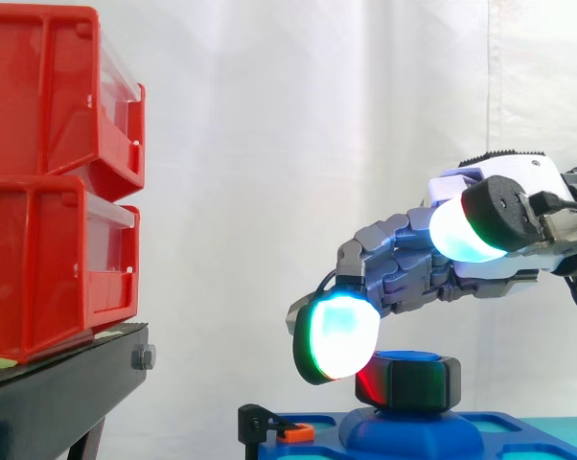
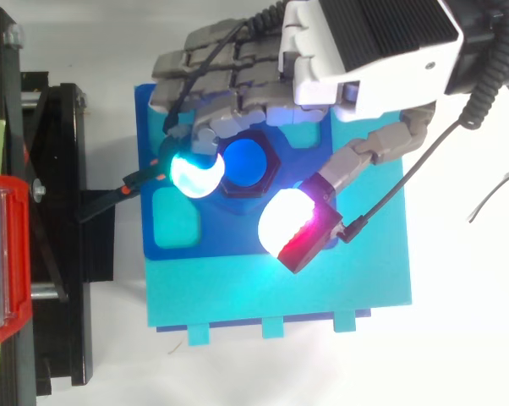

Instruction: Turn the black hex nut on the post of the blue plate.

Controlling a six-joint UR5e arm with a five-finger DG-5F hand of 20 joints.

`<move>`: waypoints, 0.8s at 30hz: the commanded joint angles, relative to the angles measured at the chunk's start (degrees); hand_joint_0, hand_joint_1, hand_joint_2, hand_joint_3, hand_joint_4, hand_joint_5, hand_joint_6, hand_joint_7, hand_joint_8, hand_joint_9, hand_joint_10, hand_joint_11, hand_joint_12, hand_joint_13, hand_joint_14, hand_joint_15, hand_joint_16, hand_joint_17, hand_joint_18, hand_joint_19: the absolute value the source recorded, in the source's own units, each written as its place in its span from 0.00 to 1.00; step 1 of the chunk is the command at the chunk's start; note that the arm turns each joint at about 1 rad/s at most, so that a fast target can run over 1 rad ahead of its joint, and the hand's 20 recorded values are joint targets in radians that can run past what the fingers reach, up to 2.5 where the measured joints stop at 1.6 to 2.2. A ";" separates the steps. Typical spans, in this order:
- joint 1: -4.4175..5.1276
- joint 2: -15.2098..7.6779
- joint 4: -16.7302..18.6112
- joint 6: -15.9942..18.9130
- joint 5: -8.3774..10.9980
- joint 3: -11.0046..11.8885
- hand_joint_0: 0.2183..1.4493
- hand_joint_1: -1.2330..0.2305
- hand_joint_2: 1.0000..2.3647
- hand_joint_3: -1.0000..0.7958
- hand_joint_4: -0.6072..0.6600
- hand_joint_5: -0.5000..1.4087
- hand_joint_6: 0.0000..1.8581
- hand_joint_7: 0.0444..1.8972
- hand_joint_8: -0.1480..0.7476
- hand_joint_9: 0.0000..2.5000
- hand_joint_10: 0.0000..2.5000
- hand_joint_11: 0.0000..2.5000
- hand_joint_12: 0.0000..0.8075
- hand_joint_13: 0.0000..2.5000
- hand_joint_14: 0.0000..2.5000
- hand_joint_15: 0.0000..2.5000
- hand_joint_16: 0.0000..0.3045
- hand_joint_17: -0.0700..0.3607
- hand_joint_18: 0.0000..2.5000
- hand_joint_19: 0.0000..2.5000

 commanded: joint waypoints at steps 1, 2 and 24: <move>-0.34 0.00 -0.01 -0.27 -0.27 -0.01 0.24 0.64 0.00 0.28 0.69 0.17 0.27 0.46 0.46 0.14 0.00 0.00 0.42 0.10 0.00 0.01 0.15 0.40 0.06 0.09; -0.34 0.00 0.08 -0.27 -0.36 -0.01 0.24 0.64 0.00 0.28 0.69 0.17 0.27 0.46 0.46 0.14 0.00 0.00 0.42 0.10 0.00 0.01 0.15 0.40 0.06 0.09; -4.47 0.00 2.72 -0.71 -6.33 0.08 0.24 0.64 0.00 0.28 0.69 0.16 0.27 0.45 0.46 0.13 0.00 0.00 0.42 0.10 0.00 0.01 0.15 0.41 0.05 0.09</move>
